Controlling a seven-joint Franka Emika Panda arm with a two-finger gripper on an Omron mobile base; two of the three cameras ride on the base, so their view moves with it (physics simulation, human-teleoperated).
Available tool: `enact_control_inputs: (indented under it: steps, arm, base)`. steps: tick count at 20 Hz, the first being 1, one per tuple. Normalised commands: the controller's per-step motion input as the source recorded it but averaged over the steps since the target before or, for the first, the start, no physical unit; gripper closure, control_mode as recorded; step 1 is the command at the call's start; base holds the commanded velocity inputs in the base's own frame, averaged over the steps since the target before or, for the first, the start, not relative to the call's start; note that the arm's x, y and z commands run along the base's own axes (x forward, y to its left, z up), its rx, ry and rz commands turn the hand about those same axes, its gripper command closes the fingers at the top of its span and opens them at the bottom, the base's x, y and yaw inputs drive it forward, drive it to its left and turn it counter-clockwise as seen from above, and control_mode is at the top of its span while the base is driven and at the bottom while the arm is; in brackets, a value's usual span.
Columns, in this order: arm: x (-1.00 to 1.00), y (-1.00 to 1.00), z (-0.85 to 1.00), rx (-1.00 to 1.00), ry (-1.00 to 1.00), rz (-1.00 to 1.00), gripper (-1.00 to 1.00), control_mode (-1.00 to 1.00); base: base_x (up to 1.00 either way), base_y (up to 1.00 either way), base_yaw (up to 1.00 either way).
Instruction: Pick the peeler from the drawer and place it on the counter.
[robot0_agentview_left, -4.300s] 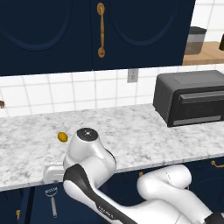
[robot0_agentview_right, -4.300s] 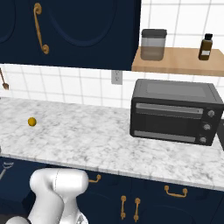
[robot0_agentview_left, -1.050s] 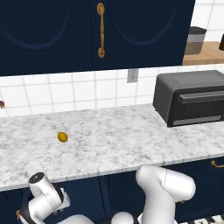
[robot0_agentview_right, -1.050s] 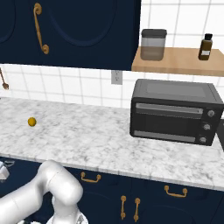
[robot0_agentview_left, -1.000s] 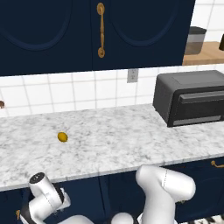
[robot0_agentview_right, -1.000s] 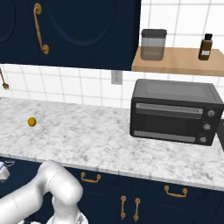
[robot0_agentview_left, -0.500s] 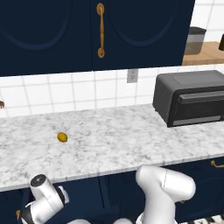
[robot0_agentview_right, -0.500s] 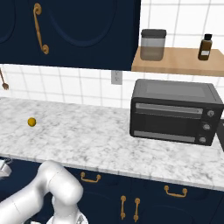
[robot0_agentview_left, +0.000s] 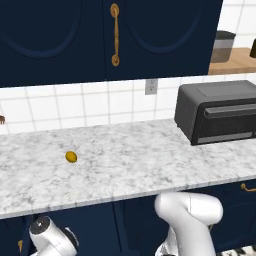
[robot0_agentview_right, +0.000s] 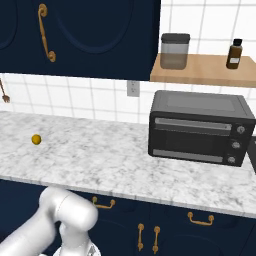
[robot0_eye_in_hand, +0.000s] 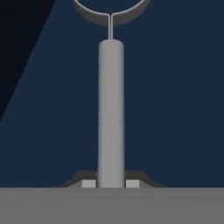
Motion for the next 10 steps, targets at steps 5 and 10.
enact_control_inputs:
  steps: [5,10]
  arm:
    - [-0.14,-0.1,1.0,0.0,0.0,0.08,1.0,-1.0]
    - [0.05,-0.49,1.0,0.04,0.0,0.01,1.0,-1.0]
  base:
    - [0.0,0.0,0.0]
    - [0.0,0.0,0.0]
